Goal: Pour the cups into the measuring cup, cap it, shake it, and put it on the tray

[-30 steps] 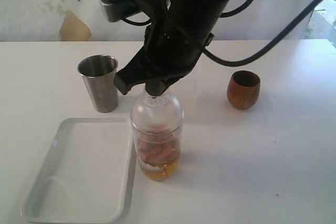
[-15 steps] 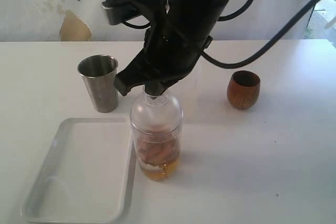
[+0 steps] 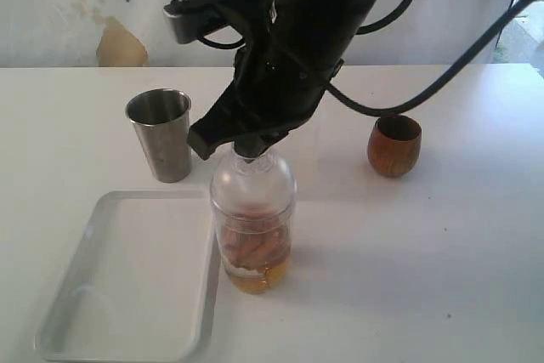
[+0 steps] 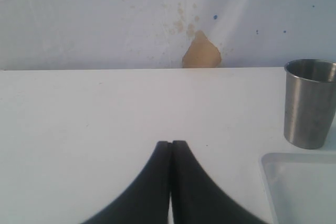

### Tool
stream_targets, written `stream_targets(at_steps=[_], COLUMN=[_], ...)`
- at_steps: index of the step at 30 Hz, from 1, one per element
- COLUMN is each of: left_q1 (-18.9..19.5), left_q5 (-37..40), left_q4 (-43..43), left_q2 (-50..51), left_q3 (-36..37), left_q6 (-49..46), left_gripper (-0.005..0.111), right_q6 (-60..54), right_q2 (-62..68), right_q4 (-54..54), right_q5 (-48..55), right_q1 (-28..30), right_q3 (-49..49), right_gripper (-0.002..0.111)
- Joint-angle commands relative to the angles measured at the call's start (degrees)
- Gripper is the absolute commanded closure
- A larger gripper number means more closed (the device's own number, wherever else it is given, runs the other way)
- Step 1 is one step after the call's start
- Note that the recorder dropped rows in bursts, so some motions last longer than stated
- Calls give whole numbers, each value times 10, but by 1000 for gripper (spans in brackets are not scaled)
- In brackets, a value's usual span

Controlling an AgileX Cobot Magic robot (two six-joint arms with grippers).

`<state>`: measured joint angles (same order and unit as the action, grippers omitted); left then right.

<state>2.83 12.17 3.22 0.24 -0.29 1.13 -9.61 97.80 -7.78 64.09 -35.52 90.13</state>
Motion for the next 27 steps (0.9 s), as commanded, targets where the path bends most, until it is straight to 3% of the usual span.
stream_targets(at_steps=[1, 4, 15, 17, 21, 23, 27], left_q1=[0, 0, 0, 0, 0, 0, 0], left_q5=[-6, -6, -6, -6, -6, -6, -6], left_q4=[3, 3, 3, 3, 3, 3, 3], left_q2=[-2, -2, -2, -2, -2, -2, -2], left_q3=[3, 3, 3, 3, 3, 3, 3], left_q6=[1, 1, 1, 1, 1, 1, 1], left_gripper=[106, 106, 106, 106, 106, 106, 106], right_q6=[-9, -8, -25, -38, -49, -70, -84], right_q2=[-9, -11, -32, -46, -62, -64, -64], right_q4=[-3, -3, -1, -1, 1, -2, -3], right_q5=[-12, -12, -29, -43, -52, -52, -47], right_q1=[0, 0, 0, 0, 0, 0, 0], right_q3=[-3, 6, 62, 67, 67, 67, 67], right_gripper=[72, 61, 60, 52, 24, 17, 16])
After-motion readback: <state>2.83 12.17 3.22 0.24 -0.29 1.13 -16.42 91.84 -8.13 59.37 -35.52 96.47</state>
